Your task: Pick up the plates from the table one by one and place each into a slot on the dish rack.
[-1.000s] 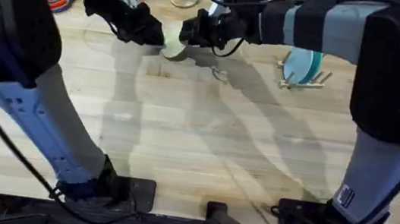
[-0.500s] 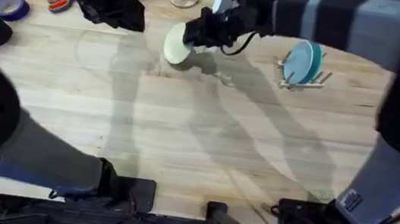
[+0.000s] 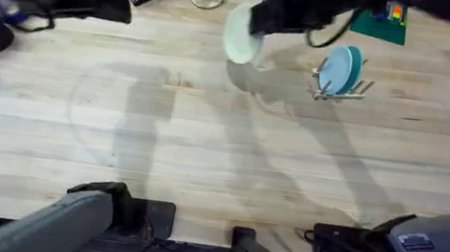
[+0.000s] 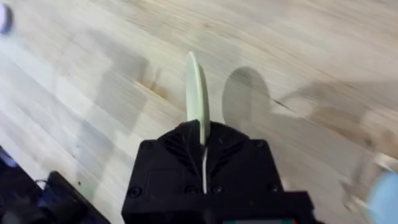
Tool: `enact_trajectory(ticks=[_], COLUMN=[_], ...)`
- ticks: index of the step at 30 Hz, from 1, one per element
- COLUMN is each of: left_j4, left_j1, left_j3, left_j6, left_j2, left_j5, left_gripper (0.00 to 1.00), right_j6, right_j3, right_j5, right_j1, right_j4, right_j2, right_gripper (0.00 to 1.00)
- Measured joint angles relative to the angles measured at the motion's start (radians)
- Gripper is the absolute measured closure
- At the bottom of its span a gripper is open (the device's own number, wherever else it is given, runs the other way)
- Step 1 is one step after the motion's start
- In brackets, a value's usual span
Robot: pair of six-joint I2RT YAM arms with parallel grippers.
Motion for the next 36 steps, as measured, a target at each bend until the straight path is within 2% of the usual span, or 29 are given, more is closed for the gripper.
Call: enact_trajectory(ticks=[5, 9, 22, 23, 25, 29, 30, 36], left_j4=[-0.067, -0.097, -0.14, -0.14, -0.14, -0.139, -0.14, -0.139], left_j1=[0.0, 0.0, 0.0, 0.0, 0.0, 0.0, 0.0, 0.0], left_j3=[0.0, 0.0, 0.0, 0.0, 0.0, 0.0, 0.0, 0.0], left_j6=[0.0, 0.0, 0.0, 0.0, 0.003, 0.007, 0.005, 0.007], left_j2=[-0.137, -0.209, -0.231, -0.231, -0.231, -0.231, -0.231, -0.231], left_j5=[-0.029, -0.04, -0.054, -0.054, -0.054, -0.055, -0.055, -0.055], left_gripper=[0.96, 0.96, 0.948, 0.914, 0.723, 0.111, 0.036, 0.006], right_j6=[-0.07, -0.126, -0.21, -0.212, -0.217, -0.239, -0.245, -0.277], right_j3=[0.0, 0.0, 0.0, 0.0, 0.0, 0.0, 0.0, 0.0], right_j5=[0.04, 0.119, 0.376, 0.391, 0.42, 0.465, 0.471, 0.491], right_j1=[-0.086, -0.157, -0.34, -0.348, -0.357, -0.361, -0.361, -0.361], right_j4=[-0.136, -0.244, -0.45, -0.463, -0.485, -0.511, -0.511, -0.504], right_j2=[-0.109, -0.187, -0.328, -0.333, -0.338, -0.339, -0.339, -0.339], right_gripper=[0.971, 0.972, 0.971, 0.972, 0.972, 0.972, 0.972, 0.972])
